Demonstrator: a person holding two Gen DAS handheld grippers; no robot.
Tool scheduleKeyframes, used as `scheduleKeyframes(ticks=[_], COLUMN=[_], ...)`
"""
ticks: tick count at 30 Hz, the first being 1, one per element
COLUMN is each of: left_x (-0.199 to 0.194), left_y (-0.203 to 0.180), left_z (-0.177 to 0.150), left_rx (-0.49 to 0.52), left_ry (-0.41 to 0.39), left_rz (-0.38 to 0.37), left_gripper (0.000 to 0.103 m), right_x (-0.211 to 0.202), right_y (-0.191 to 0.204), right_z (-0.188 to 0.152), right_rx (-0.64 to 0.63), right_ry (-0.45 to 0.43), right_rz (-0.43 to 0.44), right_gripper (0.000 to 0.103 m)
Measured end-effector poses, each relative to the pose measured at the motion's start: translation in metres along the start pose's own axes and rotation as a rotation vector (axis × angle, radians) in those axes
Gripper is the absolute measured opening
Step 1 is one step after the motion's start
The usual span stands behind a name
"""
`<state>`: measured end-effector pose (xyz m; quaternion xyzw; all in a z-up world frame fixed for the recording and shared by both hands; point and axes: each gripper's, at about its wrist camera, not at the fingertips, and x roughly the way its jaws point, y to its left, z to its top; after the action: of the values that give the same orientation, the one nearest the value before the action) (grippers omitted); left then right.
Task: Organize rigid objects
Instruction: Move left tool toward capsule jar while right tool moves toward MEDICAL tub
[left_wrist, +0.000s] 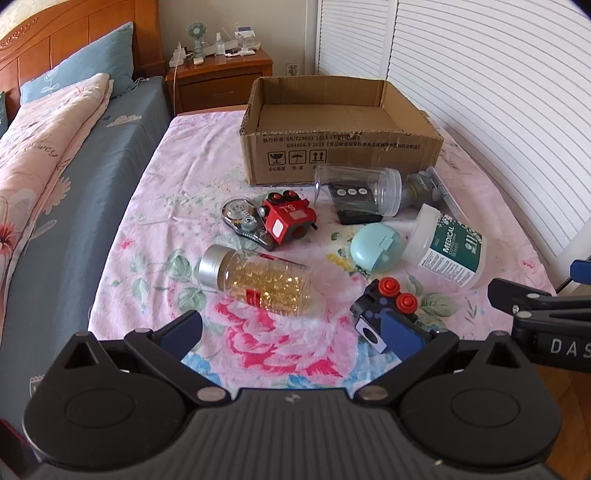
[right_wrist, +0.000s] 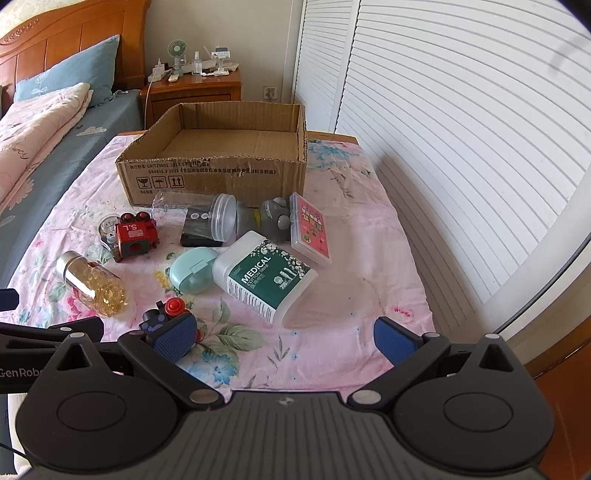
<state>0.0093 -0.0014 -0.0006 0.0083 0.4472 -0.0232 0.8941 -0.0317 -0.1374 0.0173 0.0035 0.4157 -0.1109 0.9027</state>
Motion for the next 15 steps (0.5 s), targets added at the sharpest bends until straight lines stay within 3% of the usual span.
scheduleKeyframes(ticks=[9, 15], left_x=[0.007, 0.016], left_y=[0.004, 0.015], left_z=[0.005, 0.011], left_rx=[0.038, 0.073], left_ry=[-0.010, -0.035], left_rz=[-0.042, -0.058], left_gripper=[0.102, 0.102], right_x=[0.006, 0.016], right_y=[0.000, -0.011], right_z=[0.004, 0.009], right_rx=[-0.021, -0.032], right_ry=[-0.019, -0.066], right_rz=[0.011, 0.066], right_gripper=[0.103, 0.103])
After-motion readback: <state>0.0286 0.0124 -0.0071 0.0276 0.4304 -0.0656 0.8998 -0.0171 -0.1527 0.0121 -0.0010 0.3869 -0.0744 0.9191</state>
